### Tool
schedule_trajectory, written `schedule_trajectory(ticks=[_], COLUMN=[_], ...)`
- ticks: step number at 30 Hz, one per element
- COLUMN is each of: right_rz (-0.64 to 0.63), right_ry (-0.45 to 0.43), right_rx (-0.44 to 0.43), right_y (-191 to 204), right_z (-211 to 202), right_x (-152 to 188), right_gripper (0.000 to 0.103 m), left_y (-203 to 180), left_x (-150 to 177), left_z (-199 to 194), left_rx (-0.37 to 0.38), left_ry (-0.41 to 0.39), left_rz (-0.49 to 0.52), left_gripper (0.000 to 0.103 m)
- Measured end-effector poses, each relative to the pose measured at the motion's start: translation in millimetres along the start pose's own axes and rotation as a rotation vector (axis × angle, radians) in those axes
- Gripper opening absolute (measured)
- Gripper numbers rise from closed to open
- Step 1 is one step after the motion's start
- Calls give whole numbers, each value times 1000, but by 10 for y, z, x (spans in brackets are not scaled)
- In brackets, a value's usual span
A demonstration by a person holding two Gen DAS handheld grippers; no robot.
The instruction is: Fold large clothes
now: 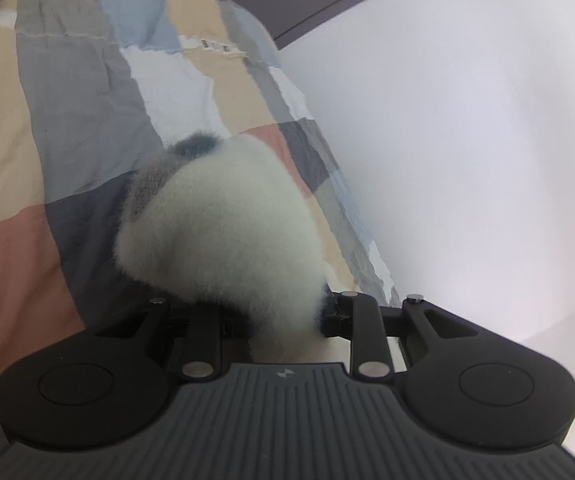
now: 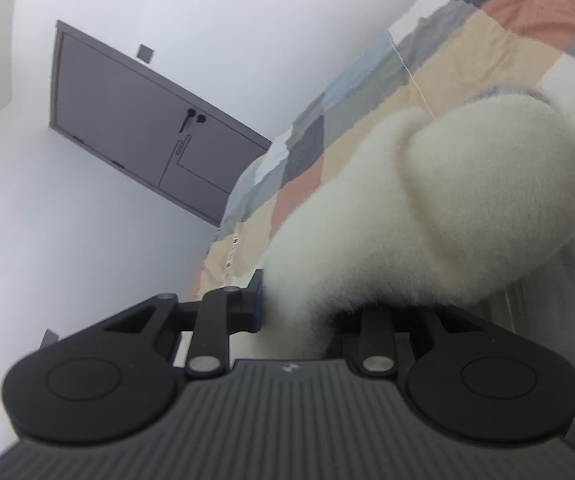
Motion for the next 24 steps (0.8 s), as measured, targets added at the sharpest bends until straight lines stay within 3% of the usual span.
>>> schedule_trajectory(ticks=[5, 10, 11, 15, 24], right_rz=[-5, 18, 23, 43, 73], right_ry=[36, 71, 73, 72, 47], right_rx=[9, 11, 7, -68, -125], right_y=[-17, -125, -139, -98, 57], right_z=[-345, -329, -311, -286, -254], right_x=[164, 239, 240, 200, -189], right_gripper=[34, 39, 42, 68, 69], left_y=[-36, 115, 135, 143, -178], left_x=[258, 353, 346, 301, -2], left_z=[-266, -236, -213, -171, -55], left_rx=[21, 16, 17, 56, 95], left_ry=[25, 67, 78, 95, 80], left_rz=[4, -19, -26, -47, 1], left_gripper=[30, 37, 39, 53, 61])
Point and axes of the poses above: each gripper's, at about its wrist camera, not at the fingertips, and z roughly the way its jaws point, y to its left, x to its underside, the point moved 6 cm from there along z, roughly the way its jaws point, and after that the axes turned 10 degrees about y, right-handed, at the moved point
